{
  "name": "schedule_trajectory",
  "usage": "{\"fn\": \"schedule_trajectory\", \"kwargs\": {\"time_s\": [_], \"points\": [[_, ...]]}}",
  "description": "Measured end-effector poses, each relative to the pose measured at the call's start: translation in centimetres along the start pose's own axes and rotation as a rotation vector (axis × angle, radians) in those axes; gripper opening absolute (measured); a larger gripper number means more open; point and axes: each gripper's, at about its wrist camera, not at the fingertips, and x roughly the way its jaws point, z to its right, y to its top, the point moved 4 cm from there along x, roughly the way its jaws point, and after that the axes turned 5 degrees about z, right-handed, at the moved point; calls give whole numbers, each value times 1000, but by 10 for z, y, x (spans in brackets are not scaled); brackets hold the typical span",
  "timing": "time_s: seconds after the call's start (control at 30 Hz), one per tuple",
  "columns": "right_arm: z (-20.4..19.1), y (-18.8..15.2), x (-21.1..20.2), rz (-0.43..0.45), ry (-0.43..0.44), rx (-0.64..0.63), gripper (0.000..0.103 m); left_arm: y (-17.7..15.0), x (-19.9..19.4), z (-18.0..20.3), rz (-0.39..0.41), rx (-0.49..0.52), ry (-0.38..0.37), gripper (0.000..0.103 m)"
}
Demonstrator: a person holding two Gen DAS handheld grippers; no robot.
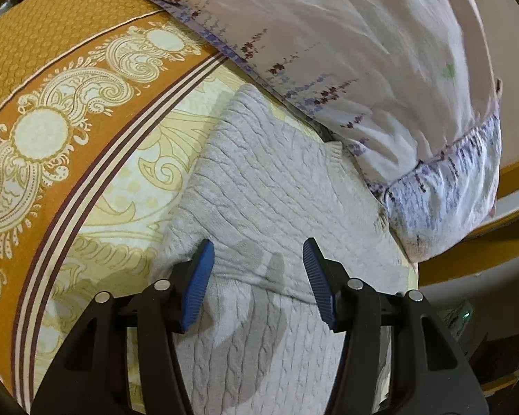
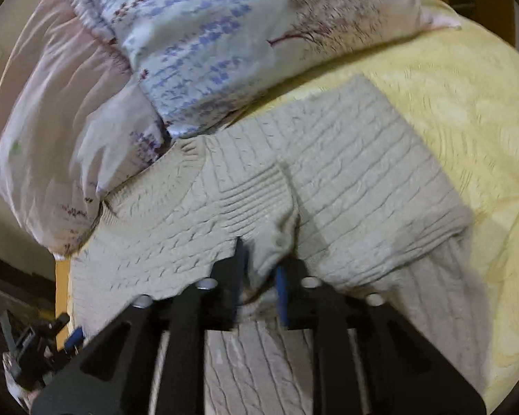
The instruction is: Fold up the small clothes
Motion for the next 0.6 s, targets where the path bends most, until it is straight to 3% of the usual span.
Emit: {"fn": "schedule_trajectory", "kwargs": {"time_s": [0.03,0.07,0.2,0.3,0.43,0.6], "points": [[5,3,-12,18,13,-7,57,-3,-4,2,-6,13,-4,56],[9,4,-21,30,26,-10,59,-7,-9,2,-9,29,-7,57],[47,2,-61,8,74,10,60,-31,-36,-5,-21,114,3,57],[89,-11,-83,-44,82,70,59,-51,-56,-20,-35,98,-15,57],[129,-36,-95,-134,112,155,51,-72,-70,-35,-55,59,-52,57],[135,-67,-96,-237,189,161,48,-98,-75,-38,-89,32,-88,57]]}}
